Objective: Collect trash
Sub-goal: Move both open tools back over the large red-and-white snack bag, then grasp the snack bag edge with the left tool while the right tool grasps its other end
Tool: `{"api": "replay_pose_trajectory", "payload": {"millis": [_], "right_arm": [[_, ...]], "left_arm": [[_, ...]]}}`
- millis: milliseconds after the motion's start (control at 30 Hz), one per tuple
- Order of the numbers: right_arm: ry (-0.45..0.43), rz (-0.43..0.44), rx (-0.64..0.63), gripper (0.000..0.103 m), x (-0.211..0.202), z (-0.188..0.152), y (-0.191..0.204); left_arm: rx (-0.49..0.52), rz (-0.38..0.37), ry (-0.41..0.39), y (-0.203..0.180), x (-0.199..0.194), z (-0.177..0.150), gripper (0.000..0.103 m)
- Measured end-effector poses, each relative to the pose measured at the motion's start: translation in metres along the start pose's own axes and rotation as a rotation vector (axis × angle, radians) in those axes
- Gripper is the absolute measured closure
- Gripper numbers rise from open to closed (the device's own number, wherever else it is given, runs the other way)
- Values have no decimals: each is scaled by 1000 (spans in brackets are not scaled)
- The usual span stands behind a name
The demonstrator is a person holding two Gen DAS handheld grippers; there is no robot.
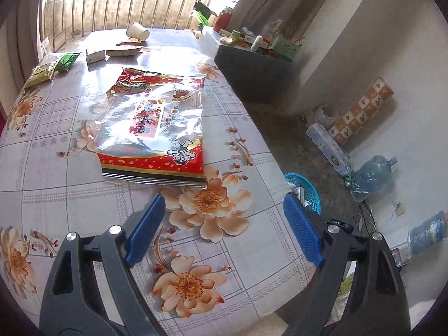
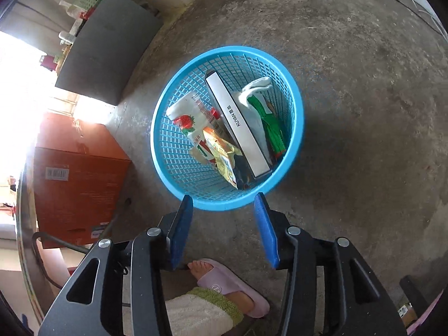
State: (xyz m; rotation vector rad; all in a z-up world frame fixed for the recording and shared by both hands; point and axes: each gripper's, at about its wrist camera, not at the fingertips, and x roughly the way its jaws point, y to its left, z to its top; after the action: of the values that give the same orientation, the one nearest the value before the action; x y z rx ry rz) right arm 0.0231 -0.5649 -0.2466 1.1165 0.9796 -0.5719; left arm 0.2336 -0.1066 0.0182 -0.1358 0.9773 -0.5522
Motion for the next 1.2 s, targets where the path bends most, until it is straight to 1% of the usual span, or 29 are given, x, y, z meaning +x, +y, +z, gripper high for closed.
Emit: {"api": "replay_pose_trajectory", "payload": {"millis": [67, 133, 200, 300, 433, 533, 600, 667, 733, 767, 800, 833, 900, 967, 1000, 1067, 1100, 1133, 1167, 1200], "right_arm": [[6, 25, 11, 53, -15, -18, -5], [17, 31, 8, 53, -27, -31, -5], [19, 39, -5, 53, -39, -36, 2], [-10, 70, -54, 53, -62, -34, 30], [-57, 181, -174, 53, -97, -30, 97], [-48, 303, -289, 50, -113, -37, 158], [1, 374, -369, 50, -113, -49, 203], [79, 447, -456, 50, -105, -66, 251], [148, 477, -525, 50, -90, -84, 295], [177, 471, -552, 50, -81, -92, 315], [198, 466, -583, 50, -71, -100, 334], [209, 464, -608, 50, -62, -107, 353], [229, 446, -643, 50, -42, -118, 384], [248, 407, -674, 50, -20, -127, 410], [257, 382, -679, 50, -10, -131, 421], [259, 341, -711, 50, 7, -139, 437], [258, 317, -723, 51, 13, -143, 442], [274, 309, -738, 57, 19, -147, 446], [293, 310, -750, 68, 22, -151, 447], [297, 307, -756, 72, 23, -153, 447]], "left_arm": [[-23, 7, 7, 9, 1, -2, 21], [-44, 22, 11, 19, 1, -3, 21], [-50, 47, 4, 26, -1, -2, 21], [-64, 70, -11, 36, -6, -1, 21], [-113, 114, -31, 56, -10, -3, 21], [-165, 137, -40, 75, -11, -4, 21], [-193, 149, -52, 88, -11, 1, 21], [-205, 160, -77, 101, -8, 10, 21], [-214, 169, -78, 112, -1, 23, 22], [-217, 165, -72, 118, 6, 31, 25], [-223, 163, -58, 123, 14, 39, 31], [-232, 167, -41, 129, 22, 46, 33], [-249, 182, -20, 139, 37, 59, 34], [-255, 193, -5, 149, 50, 69, 35], [-258, 193, 0, 152, 56, 74, 39], [-256, 199, 22, 158, 70, 81, 52], [-258, 202, 40, 161, 76, 83, 66], [-261, 202, 59, 163, 82, 85, 80], [-260, 197, 68, 163, 86, 85, 84], [-249, 188, 71, 161, 88, 83, 89]]}}
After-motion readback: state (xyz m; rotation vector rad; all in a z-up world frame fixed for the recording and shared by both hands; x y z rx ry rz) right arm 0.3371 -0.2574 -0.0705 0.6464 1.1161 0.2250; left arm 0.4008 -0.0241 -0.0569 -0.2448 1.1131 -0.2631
